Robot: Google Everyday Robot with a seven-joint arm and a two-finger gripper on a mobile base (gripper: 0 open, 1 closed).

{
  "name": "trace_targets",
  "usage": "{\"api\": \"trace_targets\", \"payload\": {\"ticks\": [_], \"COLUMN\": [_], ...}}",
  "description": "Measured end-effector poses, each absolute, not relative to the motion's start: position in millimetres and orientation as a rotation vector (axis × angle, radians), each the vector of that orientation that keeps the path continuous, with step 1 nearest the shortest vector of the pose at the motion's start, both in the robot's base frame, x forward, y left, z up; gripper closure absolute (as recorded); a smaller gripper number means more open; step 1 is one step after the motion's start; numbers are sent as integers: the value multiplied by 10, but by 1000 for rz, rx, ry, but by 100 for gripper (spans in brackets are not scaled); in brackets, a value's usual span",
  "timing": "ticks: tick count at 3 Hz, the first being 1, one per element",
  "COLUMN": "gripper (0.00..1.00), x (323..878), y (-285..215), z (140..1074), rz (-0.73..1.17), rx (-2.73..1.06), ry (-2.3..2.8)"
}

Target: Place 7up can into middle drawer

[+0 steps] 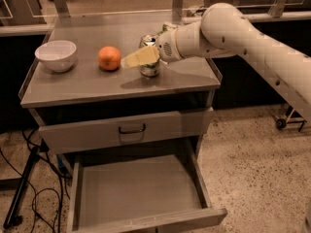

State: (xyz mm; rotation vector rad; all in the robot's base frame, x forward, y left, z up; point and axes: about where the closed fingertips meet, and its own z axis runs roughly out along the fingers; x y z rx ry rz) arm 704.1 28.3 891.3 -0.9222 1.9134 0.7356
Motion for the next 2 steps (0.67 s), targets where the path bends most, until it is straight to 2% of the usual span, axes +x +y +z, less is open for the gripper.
{"api": "trace_targets", "payload": {"ticks": [2], "gripper": [50], "x": [7042], "y": [284], "z": [8913], "rz": [736], "rx": [-922], "ry": [1913]}}
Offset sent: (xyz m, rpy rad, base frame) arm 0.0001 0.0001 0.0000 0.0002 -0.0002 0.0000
